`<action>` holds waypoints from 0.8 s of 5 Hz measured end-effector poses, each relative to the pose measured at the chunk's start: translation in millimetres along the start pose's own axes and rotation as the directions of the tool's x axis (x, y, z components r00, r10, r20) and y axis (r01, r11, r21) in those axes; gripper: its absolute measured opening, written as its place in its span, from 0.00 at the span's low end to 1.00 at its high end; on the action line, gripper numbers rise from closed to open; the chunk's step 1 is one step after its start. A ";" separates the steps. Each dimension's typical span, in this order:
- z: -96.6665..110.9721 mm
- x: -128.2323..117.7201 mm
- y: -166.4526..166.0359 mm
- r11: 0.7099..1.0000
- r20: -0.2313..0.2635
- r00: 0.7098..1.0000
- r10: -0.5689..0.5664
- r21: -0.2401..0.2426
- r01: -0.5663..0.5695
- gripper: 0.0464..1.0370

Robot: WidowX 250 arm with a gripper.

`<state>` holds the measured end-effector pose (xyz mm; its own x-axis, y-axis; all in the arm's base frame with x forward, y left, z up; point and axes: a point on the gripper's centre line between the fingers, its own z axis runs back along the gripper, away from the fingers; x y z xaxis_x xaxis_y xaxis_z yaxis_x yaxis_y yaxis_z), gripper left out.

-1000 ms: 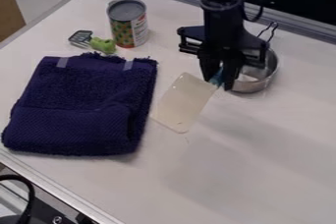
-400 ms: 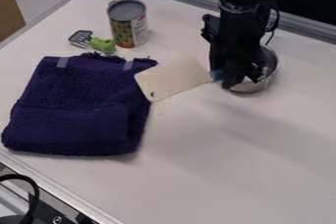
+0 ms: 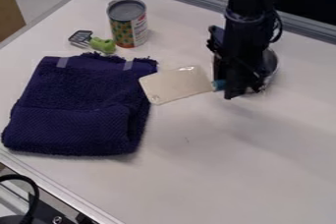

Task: Move the knife down to the right of the table

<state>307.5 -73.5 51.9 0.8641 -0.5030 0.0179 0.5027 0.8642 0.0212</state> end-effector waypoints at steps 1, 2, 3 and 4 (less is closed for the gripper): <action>-9.6 -6.1 -13.3 0.998 0.001 1.000 0.023 -0.056 -0.023 0.19; -7.6 -8.0 -29.8 0.989 0.026 0.997 -0.068 -0.133 0.070 0.19; -12.4 -1.1 -42.8 0.984 0.092 0.996 -0.024 -0.173 0.040 0.19; -19.5 2.9 -52.2 0.977 0.132 0.986 0.099 -0.202 -0.071 0.19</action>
<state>284.3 -120.0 31.3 0.8984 -0.4123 0.1513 0.4353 0.8815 -0.1829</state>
